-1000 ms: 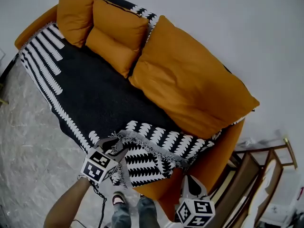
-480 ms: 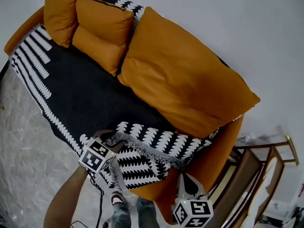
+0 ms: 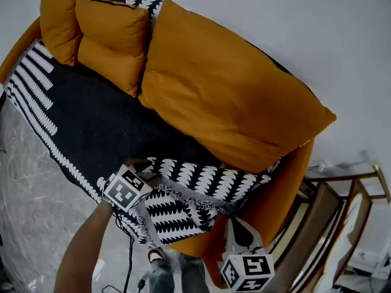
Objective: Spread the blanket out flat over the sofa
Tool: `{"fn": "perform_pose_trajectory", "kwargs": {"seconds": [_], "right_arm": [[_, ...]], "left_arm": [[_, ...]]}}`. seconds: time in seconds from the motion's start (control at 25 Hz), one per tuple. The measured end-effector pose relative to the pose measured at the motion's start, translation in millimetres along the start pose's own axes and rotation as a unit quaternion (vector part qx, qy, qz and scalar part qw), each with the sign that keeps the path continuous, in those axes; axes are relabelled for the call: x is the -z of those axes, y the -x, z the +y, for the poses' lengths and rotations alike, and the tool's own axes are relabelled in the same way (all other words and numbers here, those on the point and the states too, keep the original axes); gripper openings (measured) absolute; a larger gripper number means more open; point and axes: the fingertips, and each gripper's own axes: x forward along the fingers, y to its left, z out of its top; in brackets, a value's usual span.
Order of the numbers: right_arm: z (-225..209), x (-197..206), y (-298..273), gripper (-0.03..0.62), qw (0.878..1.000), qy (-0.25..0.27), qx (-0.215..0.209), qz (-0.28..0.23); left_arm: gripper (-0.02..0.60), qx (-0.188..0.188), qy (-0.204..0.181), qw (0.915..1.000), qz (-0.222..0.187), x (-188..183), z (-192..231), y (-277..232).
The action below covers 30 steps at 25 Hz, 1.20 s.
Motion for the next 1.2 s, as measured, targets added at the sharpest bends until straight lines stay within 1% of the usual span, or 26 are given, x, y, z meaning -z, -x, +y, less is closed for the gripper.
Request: {"fn": "perform_pose_trajectory", "kwargs": {"seconds": [0.12,0.2,0.36,0.44,0.52,0.6,0.68,0.8,0.88,1.04,1.12,1.2], "right_arm": [[-4,2,-1,0.005,1.000,-0.010,-0.004,0.001],[-4,3,-2,0.005,1.000,-0.007,-0.009,0.001],[-7,2,-3,0.005,1.000,-0.002,-0.015,0.001],[-11,3,-3,0.005,1.000,-0.006,-0.013,0.002],[-14,0,-4,0.005,1.000,-0.012,-0.012,-0.005],[-15,-5,-6,0.005,1.000,-0.017,-0.015,-0.015],[-16,-7,-7,0.005,1.000,-0.017,-0.018,-0.017],[-18,-8,-9,0.005,1.000,-0.012,-0.023,-0.017],[-19,-9,-9,0.005,0.999,-0.009,-0.027,-0.016],[-21,-10,-8,0.005,0.999,-0.009,-0.032,-0.015],[-21,-8,-9,0.005,0.999,-0.010,-0.036,-0.016],[-20,-6,-9,0.005,0.999,-0.010,-0.040,-0.016]], "left_arm": [[0.193,0.005,-0.012,0.9997,0.023,-2,0,-11],[0.196,0.000,-0.021,0.9991,0.038,-2,3,-16],[0.209,-0.006,-0.067,0.9957,0.064,-12,11,-25],[0.210,0.003,-0.089,0.9930,0.077,-12,14,-34],[0.210,0.020,-0.103,0.9903,0.091,-13,15,-41],[0.210,0.039,-0.109,0.9874,0.108,-16,10,-40],[0.210,0.049,-0.112,0.9849,0.123,-15,9,-41],[0.210,0.055,-0.121,0.9809,0.142,-10,8,-45],[0.210,0.055,-0.141,0.9772,0.149,-11,9,-48],[0.210,0.057,-0.182,0.9663,0.173,-13,7,-53],[0.210,0.066,-0.189,0.9624,0.184,-12,4,-58],[0.210,0.070,-0.189,0.9609,0.190,-11,5,-61]]}}
